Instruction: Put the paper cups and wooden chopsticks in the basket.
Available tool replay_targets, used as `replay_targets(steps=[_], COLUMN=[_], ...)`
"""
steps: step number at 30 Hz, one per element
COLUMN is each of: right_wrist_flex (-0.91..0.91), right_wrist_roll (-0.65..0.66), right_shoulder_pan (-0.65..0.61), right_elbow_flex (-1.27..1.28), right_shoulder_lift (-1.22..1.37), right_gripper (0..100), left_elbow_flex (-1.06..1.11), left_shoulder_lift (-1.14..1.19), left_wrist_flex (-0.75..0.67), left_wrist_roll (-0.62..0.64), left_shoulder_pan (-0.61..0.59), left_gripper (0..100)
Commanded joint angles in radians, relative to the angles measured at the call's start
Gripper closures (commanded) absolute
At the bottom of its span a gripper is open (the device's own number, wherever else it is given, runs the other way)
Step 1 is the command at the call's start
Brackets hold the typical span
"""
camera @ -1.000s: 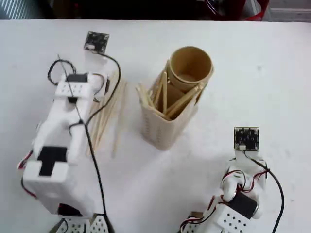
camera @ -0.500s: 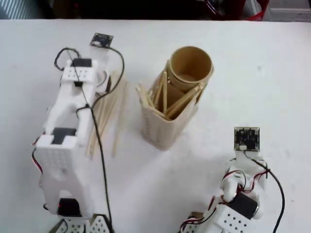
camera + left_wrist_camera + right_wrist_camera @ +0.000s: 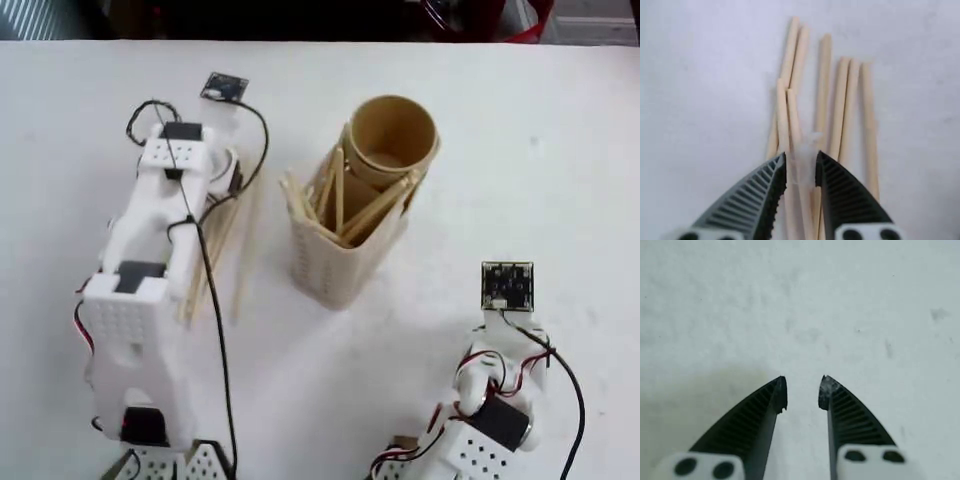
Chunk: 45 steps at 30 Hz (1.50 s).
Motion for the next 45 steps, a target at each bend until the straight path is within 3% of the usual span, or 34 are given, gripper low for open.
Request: replay_targets(steps=[1,10,15,23,26,34,39,45], right_wrist_flex=[-0.018,-0.018,-0.018,-0.018,-0.018,-0.018,-0.018,-0.018], right_wrist_roll=[0.005,0.005,0.005,0.005,0.005,0.005,0.005,0.005], right_shoulder_pan=[0.012,0.012,0.012,0.012,0.012,0.012,0.012,0.012], right_elbow_flex=[0.009,0.009,0.009,0.009,0.009,0.009,0.009,0.009], right_shoulder_lift=[-0.008,-0.008,-0.008,-0.008,-0.008,-0.008,-0.008,-0.008], right_gripper=[88.5,88.5,88.5,88.5,88.5,88.5,88.5,88.5], left_elbow_flex=[-0.043,-0.043,-0.043,-0.057,-0.104,0.011,0.255,0.543], left_shoulder_lift=[0.022,0.045,0.045,0.025,-0.031,-0.338,-0.636,-1.033], left_wrist_flex=[-0.018,-0.028,-0.028,-0.018,0.046,0.101,-0.005,-0.141], left_wrist_roll=[-0.003,-0.002,-0.003,-0.002,0.015,0.052,0.054,0.054], left_shoulder_pan=[0.012,0.013,0.025,0.039,0.031,0.036,0.064,0.188], left_gripper=[88,88,98,98,98,98,98,98])
